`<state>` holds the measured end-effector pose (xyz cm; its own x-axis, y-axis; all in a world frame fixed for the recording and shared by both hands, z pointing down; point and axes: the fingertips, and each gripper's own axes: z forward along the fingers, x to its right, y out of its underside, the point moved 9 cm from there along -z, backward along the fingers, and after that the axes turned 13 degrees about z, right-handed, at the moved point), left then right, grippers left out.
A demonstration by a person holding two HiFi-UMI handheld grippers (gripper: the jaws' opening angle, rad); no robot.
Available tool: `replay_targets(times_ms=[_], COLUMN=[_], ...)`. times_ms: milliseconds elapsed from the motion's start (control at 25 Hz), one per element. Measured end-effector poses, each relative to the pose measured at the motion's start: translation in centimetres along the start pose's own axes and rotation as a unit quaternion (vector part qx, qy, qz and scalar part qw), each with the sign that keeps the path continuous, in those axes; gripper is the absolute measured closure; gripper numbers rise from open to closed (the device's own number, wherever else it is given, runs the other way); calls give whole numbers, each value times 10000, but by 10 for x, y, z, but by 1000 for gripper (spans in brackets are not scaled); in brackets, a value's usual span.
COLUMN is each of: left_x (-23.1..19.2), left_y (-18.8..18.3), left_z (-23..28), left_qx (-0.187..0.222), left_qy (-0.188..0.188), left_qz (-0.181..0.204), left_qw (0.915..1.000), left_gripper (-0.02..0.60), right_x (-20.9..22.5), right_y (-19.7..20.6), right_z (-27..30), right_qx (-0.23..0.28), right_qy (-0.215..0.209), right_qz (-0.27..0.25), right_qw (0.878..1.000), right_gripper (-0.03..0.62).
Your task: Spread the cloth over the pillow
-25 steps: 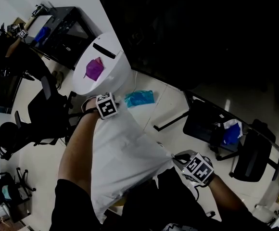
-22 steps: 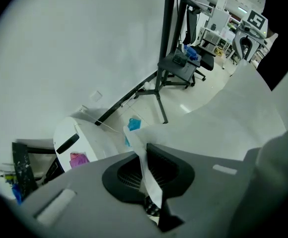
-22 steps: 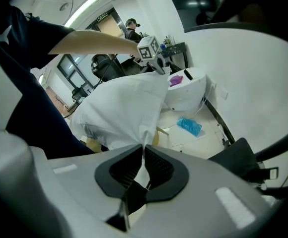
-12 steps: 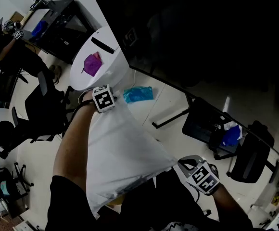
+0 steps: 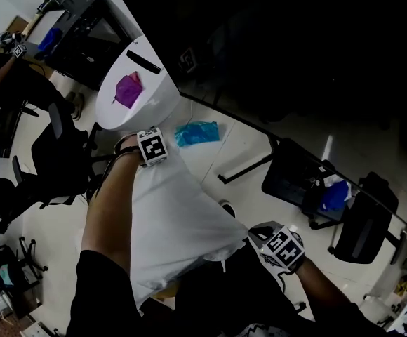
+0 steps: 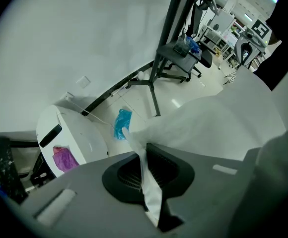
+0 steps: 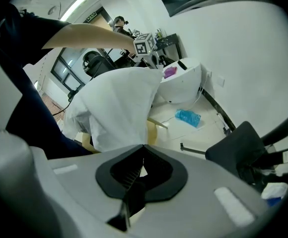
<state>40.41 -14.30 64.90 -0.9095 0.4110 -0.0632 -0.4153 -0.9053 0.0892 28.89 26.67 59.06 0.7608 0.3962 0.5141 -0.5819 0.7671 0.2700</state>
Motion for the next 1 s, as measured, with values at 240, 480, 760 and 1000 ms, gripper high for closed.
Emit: replay_targets(times_ms=[240, 480, 760, 1000], left_x=[11, 12, 9, 14], left_y=[4, 6, 14, 27], left_z=[22, 26, -11, -75], left_qx=[-174, -170, -275, -31], left_qy=[145, -197, -1086, -2013], left_qz=[-86, -164, -119, -425], left_qw=[9997, 9995, 9936, 9786], left_gripper=[580, 496, 372, 335], right_x=[10, 11, 17, 17], right_y=[-5, -14, -19, -22], right_z=[29, 36, 12, -23], right_qx=[113, 203, 655, 1153], right_qy=[13, 22, 180, 476], right_qz=[57, -52, -103, -266], right_qw=[9999, 9998, 9976, 9918], right_gripper=[585, 583, 495, 480])
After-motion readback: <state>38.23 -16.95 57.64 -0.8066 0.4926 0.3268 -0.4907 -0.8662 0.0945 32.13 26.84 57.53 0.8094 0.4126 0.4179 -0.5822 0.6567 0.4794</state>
